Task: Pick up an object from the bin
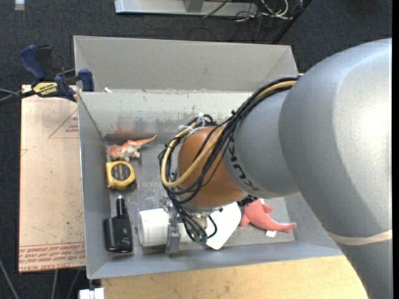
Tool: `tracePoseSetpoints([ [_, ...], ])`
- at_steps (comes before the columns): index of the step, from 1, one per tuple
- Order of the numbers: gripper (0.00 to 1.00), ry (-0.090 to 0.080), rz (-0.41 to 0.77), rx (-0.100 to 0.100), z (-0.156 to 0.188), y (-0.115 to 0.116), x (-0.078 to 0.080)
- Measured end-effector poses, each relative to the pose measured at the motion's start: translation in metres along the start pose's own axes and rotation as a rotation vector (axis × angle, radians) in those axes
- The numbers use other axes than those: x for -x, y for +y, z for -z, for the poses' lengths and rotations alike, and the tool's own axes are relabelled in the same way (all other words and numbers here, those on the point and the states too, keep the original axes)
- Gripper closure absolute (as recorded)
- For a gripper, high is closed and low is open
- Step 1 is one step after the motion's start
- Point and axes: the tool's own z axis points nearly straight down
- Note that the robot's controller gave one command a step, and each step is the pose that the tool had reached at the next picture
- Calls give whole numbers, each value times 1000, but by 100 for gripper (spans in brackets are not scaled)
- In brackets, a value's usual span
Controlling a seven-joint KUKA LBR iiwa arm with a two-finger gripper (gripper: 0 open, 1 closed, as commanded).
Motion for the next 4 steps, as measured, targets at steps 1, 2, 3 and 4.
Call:
tracePoseSetpoints([
  [1, 100, 0, 0, 0, 0, 0, 0],
  [2, 100, 0, 0, 0, 0, 0, 0],
  [3, 100, 0, 0, 0, 0, 0, 0],
  [4, 100, 0, 0, 0, 0, 0, 0],
])
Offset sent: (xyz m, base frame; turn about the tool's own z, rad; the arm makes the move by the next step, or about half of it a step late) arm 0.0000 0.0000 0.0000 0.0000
